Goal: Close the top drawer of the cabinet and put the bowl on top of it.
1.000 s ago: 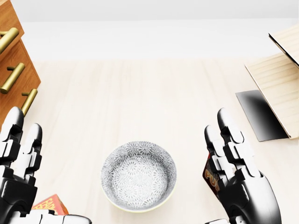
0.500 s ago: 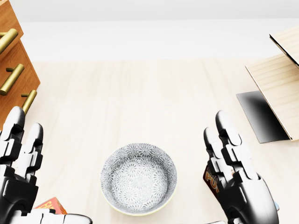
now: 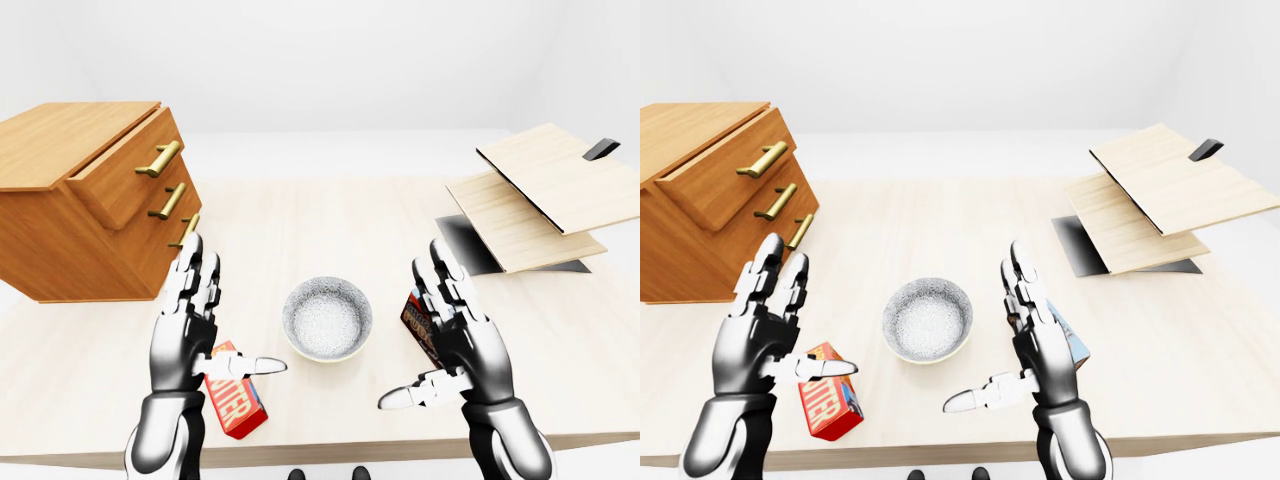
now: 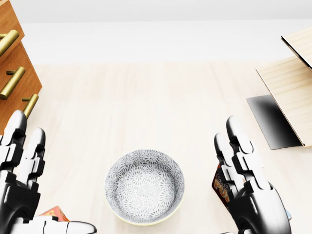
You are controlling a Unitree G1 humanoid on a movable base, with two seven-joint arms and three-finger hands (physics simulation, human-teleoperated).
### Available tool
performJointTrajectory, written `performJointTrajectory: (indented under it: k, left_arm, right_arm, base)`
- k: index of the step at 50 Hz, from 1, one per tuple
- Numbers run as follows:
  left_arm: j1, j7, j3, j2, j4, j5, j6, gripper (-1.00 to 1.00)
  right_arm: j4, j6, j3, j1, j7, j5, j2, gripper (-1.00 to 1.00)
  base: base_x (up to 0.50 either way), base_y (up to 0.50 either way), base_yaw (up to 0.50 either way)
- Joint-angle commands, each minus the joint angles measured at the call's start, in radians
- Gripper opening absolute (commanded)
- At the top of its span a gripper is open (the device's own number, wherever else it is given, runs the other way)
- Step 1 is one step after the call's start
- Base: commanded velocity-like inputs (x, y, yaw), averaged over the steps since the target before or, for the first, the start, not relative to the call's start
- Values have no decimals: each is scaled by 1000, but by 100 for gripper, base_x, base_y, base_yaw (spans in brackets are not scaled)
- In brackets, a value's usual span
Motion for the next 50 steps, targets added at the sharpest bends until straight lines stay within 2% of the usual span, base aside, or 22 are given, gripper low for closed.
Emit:
performJointTrajectory:
  k: [1,8,21,30,31,32,37,38,42,50]
  left_arm:
    - [-10,4,2,2,12,2,0,100]
    - [-17,4,3,4,23,3,0,100]
    - [-18,3,4,5,27,1,0,100]
    - [-17,2,2,5,26,2,0,100]
    - [-15,3,0,4,23,4,0,100]
    - [-14,3,-1,4,22,4,0,100]
    - [-15,3,0,5,24,4,0,100]
    - [-26,2,-12,8,49,21,0,100]
    - [-27,3,-14,10,52,21,0,100]
    - [-27,2,-16,12,56,22,0,100]
  right_arm:
    - [-2,6,0,-1,5,10,-2,100]
    - [-35,25,12,9,-4,2,-3,100]
    - [-41,33,19,6,-13,2,-8,100]
    - [-33,22,16,5,-11,6,-11,100]
    - [-9,7,8,-1,-3,13,-10,100]
    - [-7,5,6,-1,-1,13,-10,100]
    - [-13,7,5,2,3,11,-5,100]
    - [20,-17,11,-3,10,2,-5,100]
    - [2,-3,23,3,3,-5,-8,100]
    - [-12,4,28,8,-3,6,-12,100]
  base:
    - [0,0,0]
    - [0,0,0]
    - [0,5,0]
    - [0,23,0]
    - [0,23,0]
    - [0,23,0]
    - [0,23,0]
    - [0,23,0]
    - [0,24,0]
    - [0,22,0]
